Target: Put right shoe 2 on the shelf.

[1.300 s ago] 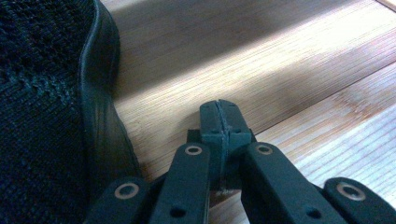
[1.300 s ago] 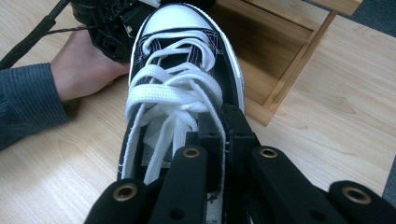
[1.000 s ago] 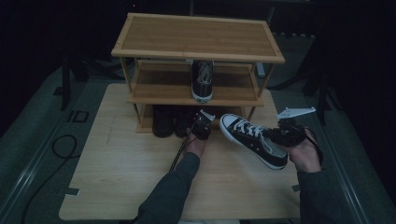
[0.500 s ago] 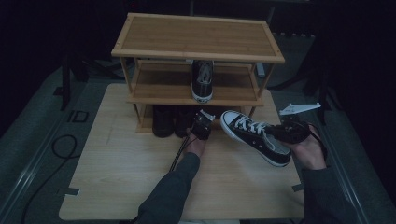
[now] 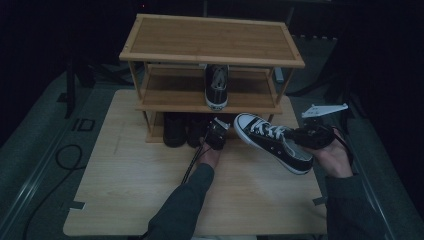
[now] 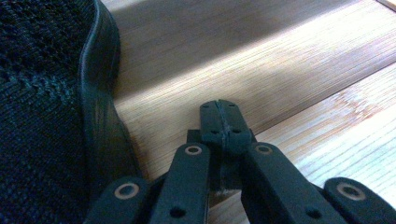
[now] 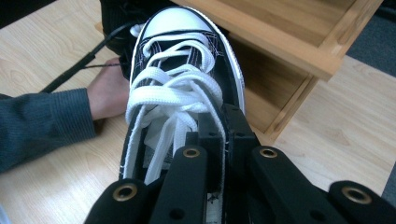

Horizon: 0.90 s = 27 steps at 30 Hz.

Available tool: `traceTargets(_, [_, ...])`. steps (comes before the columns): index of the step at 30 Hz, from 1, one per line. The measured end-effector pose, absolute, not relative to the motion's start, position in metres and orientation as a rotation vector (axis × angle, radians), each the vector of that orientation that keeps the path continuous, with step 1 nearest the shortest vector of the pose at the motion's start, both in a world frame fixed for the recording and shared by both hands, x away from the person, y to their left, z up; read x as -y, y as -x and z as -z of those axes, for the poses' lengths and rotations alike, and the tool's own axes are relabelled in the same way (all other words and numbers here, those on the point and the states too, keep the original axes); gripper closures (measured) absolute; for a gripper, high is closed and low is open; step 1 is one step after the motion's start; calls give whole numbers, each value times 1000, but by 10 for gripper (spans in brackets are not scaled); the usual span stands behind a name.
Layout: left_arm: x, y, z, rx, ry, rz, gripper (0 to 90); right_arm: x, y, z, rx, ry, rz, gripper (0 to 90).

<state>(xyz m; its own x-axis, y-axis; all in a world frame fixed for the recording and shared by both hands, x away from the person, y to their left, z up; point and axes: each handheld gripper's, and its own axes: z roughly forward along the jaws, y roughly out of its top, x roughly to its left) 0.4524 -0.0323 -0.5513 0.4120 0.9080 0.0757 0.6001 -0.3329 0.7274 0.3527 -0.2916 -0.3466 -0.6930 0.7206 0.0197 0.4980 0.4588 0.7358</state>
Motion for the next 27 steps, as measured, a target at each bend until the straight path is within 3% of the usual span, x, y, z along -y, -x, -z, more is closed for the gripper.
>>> traceTargets(13, [32, -452, 551, -1285, -2048, -655, 900, 284, -358, 320, -2372, -1006, -1110, 882])
traceTargets(27, [32, -453, 552, -1274, -2053, -646, 900, 259, -410, 312, -2226, -1159, -1054, 881])
